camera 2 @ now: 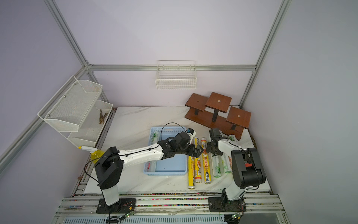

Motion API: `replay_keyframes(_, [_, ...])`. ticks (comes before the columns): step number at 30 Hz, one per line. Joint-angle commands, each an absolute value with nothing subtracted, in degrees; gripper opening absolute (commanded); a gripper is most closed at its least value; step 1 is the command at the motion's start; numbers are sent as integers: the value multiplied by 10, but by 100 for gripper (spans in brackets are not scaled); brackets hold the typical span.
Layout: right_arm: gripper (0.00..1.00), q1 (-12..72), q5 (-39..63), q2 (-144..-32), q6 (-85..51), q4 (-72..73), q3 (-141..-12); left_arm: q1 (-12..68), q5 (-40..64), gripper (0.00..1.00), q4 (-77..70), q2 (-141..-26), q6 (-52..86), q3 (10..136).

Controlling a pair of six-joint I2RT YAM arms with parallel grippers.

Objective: Put the plastic wrap into the basket
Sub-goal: Pick up the plastic wrap from the center of the board.

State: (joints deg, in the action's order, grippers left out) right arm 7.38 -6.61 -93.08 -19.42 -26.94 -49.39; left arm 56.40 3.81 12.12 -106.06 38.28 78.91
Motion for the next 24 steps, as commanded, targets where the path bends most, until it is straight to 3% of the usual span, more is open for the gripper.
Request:
replay_keyframes(1, [64,84,-72,-962,-194,-307,-497,565,39,100,117,-1059,380,808])
replay_keyframes(8, [59,87,-73,-949,-199,-310,-498,566,39,100,118,-1057,380,809])
replay_keyframes(14, [48,87,-75,-899,-211,-310,-497,565,30,100,112,-1050,385,801])
replay_keyframes(24, [40,89,-62,-801,-208,-324,-496,565,-8,100,85,-1011,388,761])
